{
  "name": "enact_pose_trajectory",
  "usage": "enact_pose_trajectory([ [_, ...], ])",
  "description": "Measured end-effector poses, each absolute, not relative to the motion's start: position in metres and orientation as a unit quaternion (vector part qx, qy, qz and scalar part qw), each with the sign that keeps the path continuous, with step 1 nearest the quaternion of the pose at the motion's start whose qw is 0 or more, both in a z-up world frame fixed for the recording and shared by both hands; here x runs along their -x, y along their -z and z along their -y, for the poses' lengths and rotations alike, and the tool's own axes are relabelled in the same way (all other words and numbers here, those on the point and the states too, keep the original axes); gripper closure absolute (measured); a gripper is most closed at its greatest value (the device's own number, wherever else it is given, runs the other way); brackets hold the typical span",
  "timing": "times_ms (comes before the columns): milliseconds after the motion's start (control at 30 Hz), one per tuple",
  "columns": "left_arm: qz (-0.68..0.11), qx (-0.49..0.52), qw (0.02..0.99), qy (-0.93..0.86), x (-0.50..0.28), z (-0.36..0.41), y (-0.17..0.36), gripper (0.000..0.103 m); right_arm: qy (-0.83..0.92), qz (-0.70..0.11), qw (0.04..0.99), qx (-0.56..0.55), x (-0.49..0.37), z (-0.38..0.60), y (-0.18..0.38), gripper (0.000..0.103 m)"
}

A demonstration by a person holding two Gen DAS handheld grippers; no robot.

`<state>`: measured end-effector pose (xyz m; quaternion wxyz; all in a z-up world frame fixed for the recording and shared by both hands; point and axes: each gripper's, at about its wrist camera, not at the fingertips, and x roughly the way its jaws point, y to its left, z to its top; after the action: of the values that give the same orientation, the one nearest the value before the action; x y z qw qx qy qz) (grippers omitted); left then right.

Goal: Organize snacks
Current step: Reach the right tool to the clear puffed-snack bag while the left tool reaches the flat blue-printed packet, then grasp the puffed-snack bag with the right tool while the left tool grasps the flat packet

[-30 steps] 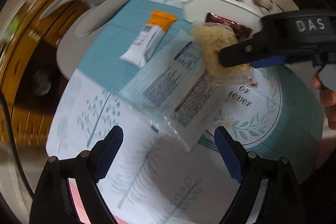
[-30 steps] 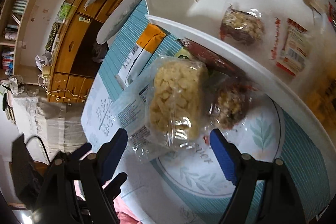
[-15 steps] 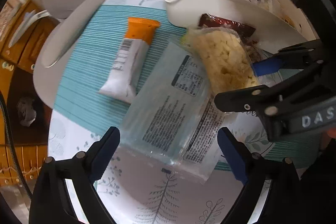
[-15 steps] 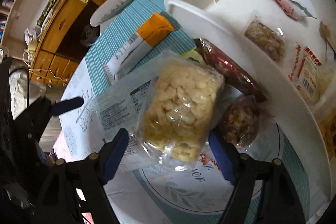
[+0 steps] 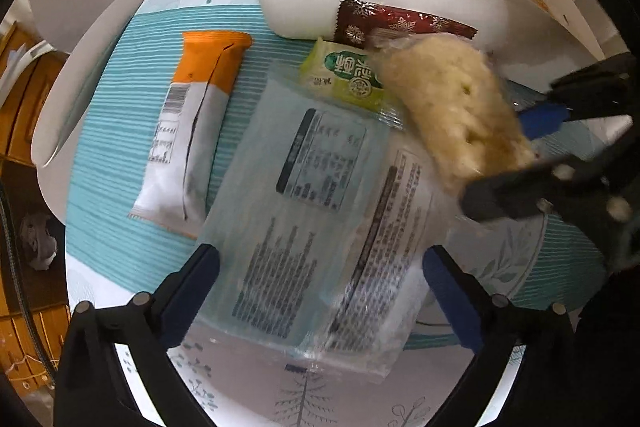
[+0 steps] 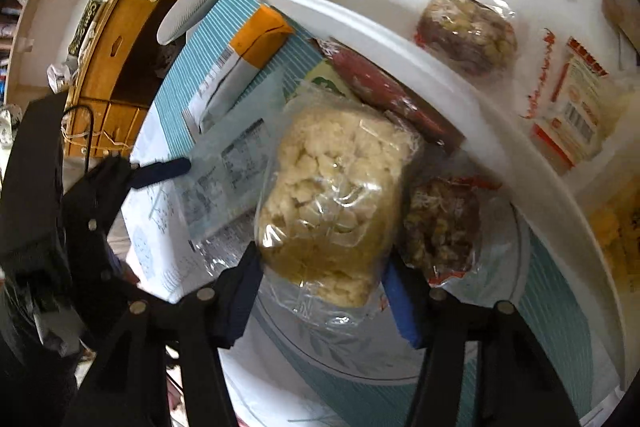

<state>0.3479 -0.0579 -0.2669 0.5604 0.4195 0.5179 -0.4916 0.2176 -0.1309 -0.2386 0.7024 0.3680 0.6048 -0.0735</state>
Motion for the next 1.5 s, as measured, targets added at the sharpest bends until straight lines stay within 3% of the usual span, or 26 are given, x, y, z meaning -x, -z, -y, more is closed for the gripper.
enact_pose_trajectory([
  [367,-0.522,-0.432,0.547,0.492,-0.354,0.091,0.289,0.0,0.062,-0.613,0.698,-0.364,-0.19,0.133,0.229,0.045],
  [633,-0.496,-0.405,0.586,0.497,-0.343,0.067,0.289,0.0,0.061,-0.611,0.696,-0.372,-0.186,0.137,0.226,0.045],
  [1033,-0.515,-0.309,0.672,0.433,-0.308,0.043,0.293,0.009,0.055,-0.625,0.685,-0.37,-0.166,0.128,0.219,0.045],
  [1500,-0.595,-0.149,0.731,0.299,-0.256,-0.015,0.292,0.011,0.048,-0.617,0.704,-0.348,-0.119,0.133,0.189,0.045],
])
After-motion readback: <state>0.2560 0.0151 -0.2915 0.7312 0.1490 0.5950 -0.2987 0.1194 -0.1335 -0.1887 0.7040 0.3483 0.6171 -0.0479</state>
